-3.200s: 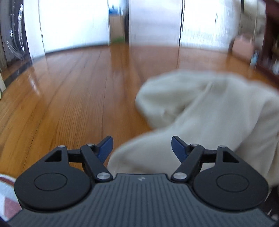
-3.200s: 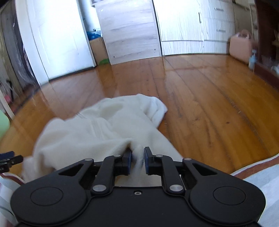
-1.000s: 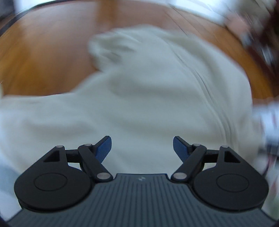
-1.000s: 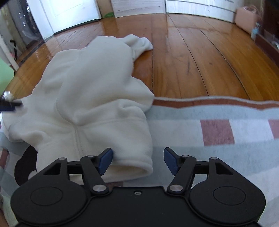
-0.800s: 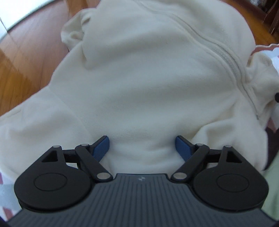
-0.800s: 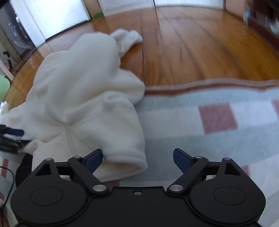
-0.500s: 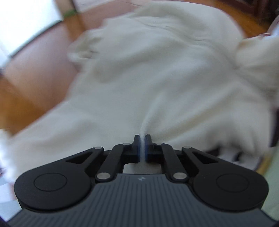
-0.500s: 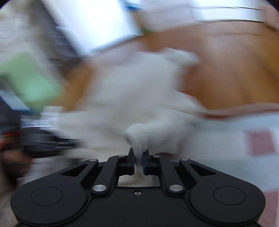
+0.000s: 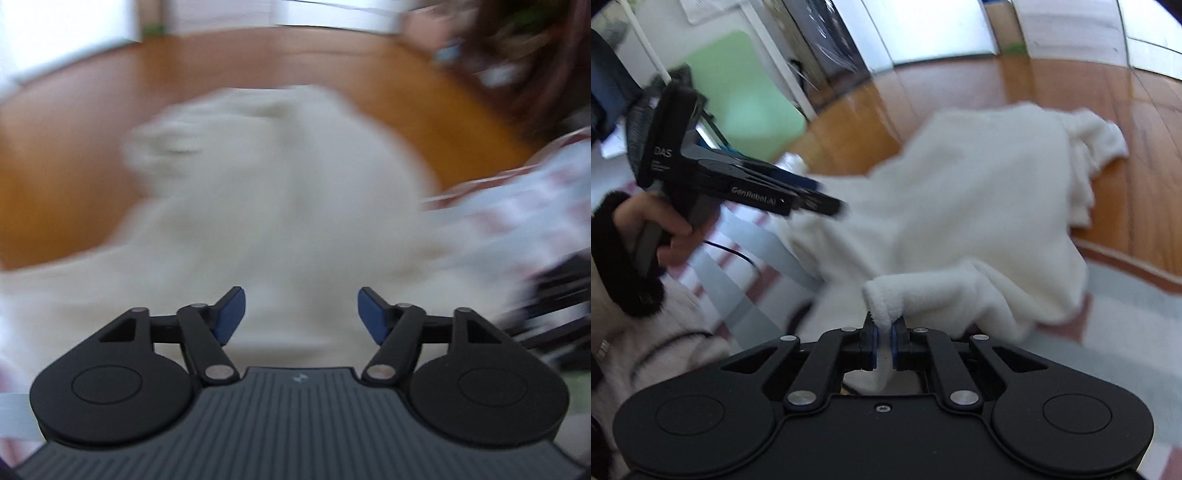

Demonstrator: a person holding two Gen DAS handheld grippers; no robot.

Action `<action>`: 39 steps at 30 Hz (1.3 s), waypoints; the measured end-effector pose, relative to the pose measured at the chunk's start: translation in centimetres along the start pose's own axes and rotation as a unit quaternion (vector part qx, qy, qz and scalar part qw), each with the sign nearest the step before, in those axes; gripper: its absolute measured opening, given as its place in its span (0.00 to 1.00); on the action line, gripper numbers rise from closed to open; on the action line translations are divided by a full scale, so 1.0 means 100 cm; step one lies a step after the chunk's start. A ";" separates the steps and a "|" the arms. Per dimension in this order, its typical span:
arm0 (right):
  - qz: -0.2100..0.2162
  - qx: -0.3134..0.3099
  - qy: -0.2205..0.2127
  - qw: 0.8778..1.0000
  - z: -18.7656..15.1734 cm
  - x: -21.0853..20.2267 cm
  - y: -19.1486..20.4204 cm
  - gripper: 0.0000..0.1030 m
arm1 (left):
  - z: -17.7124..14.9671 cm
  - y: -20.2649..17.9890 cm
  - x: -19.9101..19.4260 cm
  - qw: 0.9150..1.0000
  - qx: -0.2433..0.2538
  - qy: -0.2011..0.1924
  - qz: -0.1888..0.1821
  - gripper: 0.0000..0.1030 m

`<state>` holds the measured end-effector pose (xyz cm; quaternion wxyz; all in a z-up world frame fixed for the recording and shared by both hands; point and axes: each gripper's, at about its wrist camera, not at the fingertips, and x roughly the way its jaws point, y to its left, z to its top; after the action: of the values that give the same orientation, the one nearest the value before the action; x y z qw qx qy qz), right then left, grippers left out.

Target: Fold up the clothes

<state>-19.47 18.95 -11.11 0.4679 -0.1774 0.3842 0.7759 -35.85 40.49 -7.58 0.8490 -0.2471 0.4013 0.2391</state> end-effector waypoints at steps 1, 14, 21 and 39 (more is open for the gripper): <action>0.022 0.004 -0.002 1.000 0.002 0.004 0.003 0.09 | 0.003 -0.003 0.006 0.999 -0.007 0.008 -0.041 0.72; 0.023 -0.017 0.015 0.999 -0.008 0.021 0.021 0.09 | -0.018 -0.037 0.105 0.994 0.047 0.094 -0.018 0.40; -0.014 0.030 0.004 0.999 0.002 0.026 -0.007 0.14 | -0.011 0.056 0.043 0.992 -0.114 -0.028 0.046 0.15; -0.118 0.292 -0.007 0.949 0.062 0.099 -0.167 0.64 | -0.034 0.164 0.036 0.939 -0.299 -0.129 0.109 0.17</action>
<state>-9.46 33.97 -20.57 0.5897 -0.0715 0.5673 0.5703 -45.63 51.69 -16.06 0.7493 -0.4111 0.2231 0.4688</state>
